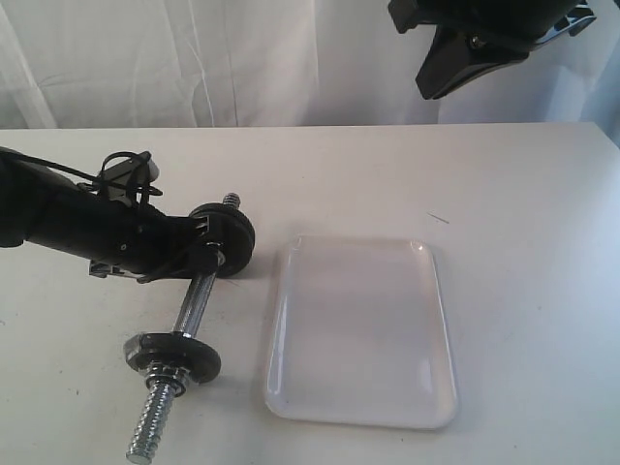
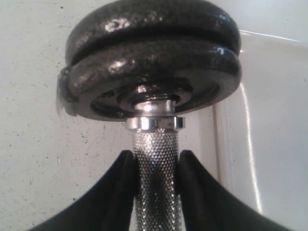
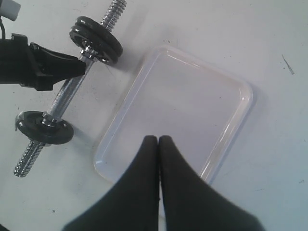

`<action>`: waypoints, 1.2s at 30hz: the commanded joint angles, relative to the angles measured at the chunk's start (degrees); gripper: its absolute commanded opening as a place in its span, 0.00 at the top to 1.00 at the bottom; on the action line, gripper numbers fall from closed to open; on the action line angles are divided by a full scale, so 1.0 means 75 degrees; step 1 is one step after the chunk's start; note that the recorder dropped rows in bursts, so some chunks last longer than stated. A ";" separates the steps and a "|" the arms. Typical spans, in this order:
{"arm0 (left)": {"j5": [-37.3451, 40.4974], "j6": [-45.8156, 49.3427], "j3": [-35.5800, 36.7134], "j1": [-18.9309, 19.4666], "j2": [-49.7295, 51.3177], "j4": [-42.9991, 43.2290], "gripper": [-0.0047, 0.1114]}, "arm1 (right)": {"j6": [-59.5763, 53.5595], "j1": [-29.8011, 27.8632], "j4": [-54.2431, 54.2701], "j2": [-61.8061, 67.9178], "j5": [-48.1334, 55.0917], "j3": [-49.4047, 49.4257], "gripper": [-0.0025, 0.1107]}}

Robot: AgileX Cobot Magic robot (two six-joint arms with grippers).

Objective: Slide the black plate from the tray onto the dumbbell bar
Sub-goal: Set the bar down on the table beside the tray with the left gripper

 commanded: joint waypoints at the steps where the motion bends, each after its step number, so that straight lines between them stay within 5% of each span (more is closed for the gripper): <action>1: 0.0348 0.0084 -0.0017 0.0003 -0.0068 -0.0047 0.96 | 0.0011 -0.0031 -0.0041 -0.0066 -0.0014 0.0013 0.98; 5: 0.0429 0.0178 -0.0017 0.0003 -0.0068 -0.0011 0.95 | 0.0011 -0.0031 -0.0041 -0.0066 -0.0014 0.0013 0.98; 13: 0.0470 0.0267 -0.0017 0.0003 -0.0068 -0.0011 0.69 | 0.0011 -0.0031 -0.0041 -0.0066 -0.0014 0.0013 0.98; 36: 0.0565 0.0229 -0.0017 0.0003 -0.0082 -0.0026 0.69 | 0.0011 -0.0031 -0.0041 -0.0066 -0.0014 0.0013 0.98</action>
